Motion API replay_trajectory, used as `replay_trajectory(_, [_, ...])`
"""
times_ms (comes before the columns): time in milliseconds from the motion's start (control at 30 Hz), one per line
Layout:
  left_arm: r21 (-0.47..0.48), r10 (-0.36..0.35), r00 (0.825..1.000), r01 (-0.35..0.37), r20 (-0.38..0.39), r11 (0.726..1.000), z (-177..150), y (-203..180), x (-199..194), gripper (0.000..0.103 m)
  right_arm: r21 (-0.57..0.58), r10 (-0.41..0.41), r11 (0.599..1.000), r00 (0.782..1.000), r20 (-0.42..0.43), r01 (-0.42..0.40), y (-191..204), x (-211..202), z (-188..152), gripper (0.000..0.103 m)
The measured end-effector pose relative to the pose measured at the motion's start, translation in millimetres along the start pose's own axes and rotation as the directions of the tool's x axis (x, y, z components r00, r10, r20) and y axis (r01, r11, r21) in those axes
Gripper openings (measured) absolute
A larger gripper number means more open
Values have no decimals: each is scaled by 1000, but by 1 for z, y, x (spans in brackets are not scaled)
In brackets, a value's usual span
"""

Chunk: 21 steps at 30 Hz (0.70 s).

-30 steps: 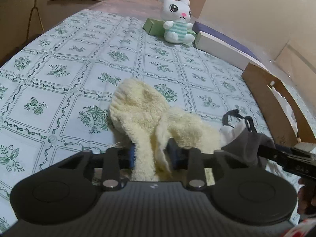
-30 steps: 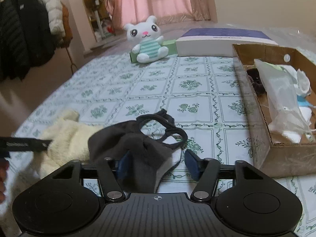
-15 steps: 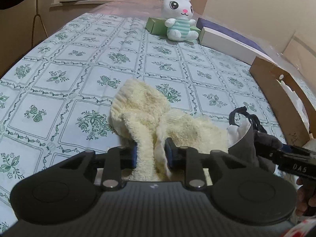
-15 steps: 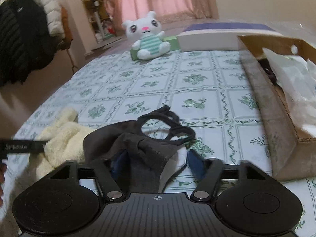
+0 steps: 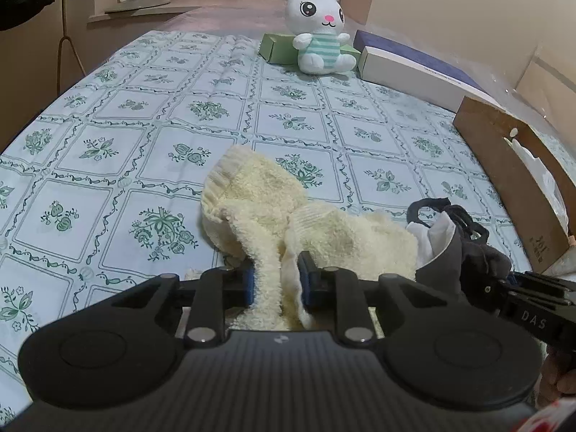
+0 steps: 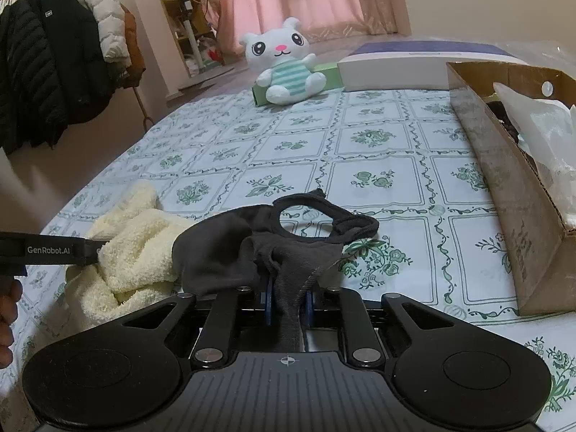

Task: Organize soft objects
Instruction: 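Lift the yellow towel with the left gripper while the right gripper lifts the grey mask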

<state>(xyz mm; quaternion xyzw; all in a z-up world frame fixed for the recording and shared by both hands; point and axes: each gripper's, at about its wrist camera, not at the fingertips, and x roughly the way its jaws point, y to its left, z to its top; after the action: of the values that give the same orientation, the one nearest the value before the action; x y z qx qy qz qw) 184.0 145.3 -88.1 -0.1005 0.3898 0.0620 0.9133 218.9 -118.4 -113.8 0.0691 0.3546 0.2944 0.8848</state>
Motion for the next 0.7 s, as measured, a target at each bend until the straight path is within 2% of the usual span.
replay_trajectory(400, [18, 6, 1000, -6, -2, 1000, 1, -2, -1, 18, 6, -4, 1000, 1000, -3, 4, 0, -1, 0, 16])
replay_trajectory(700, [-1, -11, 1000, 11, 1, 1000, 5, 4, -16, 12, 8, 14, 1000, 1000, -20, -14, 3, -17, 2, 14])
